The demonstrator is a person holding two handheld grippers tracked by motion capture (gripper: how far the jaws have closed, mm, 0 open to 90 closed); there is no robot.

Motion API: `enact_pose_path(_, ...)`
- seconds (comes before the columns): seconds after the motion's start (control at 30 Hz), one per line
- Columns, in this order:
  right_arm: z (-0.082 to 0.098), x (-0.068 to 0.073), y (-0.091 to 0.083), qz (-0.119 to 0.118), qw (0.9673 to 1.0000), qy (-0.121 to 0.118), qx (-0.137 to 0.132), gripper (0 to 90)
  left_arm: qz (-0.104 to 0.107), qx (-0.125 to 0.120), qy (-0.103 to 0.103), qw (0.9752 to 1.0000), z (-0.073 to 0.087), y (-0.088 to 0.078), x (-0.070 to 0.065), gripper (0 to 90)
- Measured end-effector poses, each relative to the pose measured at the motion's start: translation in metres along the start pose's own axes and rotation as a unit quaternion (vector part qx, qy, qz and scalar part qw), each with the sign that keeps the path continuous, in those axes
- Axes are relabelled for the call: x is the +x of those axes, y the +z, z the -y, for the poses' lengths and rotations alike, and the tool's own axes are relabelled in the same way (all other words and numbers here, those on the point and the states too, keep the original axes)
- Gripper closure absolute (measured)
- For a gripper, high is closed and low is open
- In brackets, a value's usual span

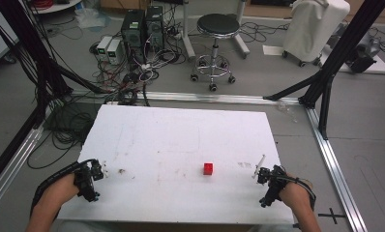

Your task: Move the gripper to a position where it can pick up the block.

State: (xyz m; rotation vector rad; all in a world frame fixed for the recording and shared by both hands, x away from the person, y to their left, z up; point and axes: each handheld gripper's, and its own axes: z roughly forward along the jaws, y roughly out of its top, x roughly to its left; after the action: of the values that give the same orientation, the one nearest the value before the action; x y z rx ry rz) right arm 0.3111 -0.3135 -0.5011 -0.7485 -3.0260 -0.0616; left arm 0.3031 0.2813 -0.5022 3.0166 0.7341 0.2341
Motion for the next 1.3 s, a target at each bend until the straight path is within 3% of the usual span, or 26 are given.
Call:
enact_pose_path(0.73, -0.001, -0.004, -0.004, 0.002, 1.0, 0.001, -0.005, 0.8, 0.0, 0.003, 0.0, 1.0, 0.001, 0.001, -0.001, 19.1)
enact_pose_path(1.17, -0.003, -0.019, -0.022, 0.012, 0.9998, -0.001, -0.013, 0.8, 0.002, 0.003, -0.002, 1.0, 0.002, 0.001, 0.0, 19.1)
enact_pose_path(1.3, -0.005, -0.025, -0.027, 0.011, 0.9998, -0.011, -0.012, 0.8, 0.003, 0.001, -0.003, 1.0, 0.003, 0.001, 0.001, 19.2)
